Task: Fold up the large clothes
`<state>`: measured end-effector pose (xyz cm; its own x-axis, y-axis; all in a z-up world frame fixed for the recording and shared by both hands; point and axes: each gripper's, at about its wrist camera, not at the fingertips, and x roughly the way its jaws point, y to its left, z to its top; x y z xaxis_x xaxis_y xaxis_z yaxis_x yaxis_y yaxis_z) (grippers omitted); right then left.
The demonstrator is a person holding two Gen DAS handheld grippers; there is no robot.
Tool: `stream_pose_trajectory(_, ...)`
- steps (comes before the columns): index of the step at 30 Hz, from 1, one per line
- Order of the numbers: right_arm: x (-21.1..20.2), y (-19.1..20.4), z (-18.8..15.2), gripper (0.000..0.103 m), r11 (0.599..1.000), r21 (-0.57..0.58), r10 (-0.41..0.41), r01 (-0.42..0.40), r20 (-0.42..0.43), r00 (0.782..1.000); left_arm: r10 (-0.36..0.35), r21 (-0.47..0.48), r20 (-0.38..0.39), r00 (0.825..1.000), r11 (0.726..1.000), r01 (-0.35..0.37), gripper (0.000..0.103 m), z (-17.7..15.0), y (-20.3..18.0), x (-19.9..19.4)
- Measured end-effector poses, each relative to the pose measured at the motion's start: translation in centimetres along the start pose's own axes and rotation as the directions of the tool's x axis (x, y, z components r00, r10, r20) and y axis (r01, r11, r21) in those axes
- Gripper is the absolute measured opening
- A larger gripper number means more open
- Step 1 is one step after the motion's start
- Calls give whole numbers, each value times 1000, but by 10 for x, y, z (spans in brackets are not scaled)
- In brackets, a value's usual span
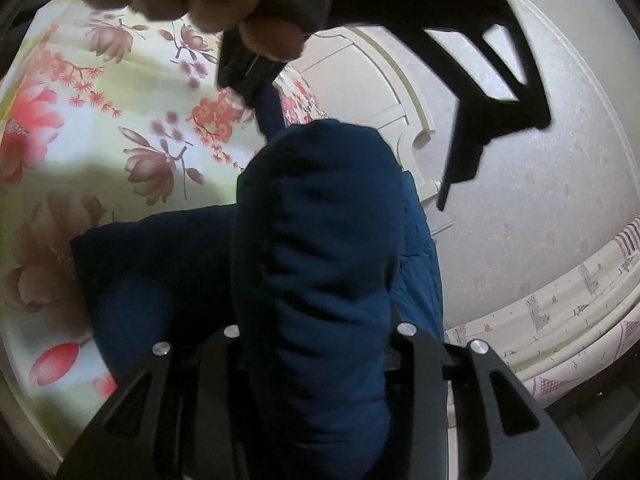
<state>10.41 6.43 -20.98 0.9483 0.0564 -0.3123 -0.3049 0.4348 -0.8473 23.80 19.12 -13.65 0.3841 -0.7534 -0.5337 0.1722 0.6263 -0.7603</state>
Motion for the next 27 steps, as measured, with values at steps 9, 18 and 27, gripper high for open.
stream_pose_trajectory(9,-6,5,-5,45,1000,-28,-11,11,26,1000,116,117,-104,988,988,-104,86,23,-23,63)
stream_pose_trajectory(18,-88,-86,-55,56,861,356,271,-364,284,920,92,298,-5,996,951,-86,32,20,-65,27)
stream_pose_trajectory(27,-16,-95,-61,43,656,550,461,-517,250,852,86,202,5,996,976,-85,33,16,2,39)
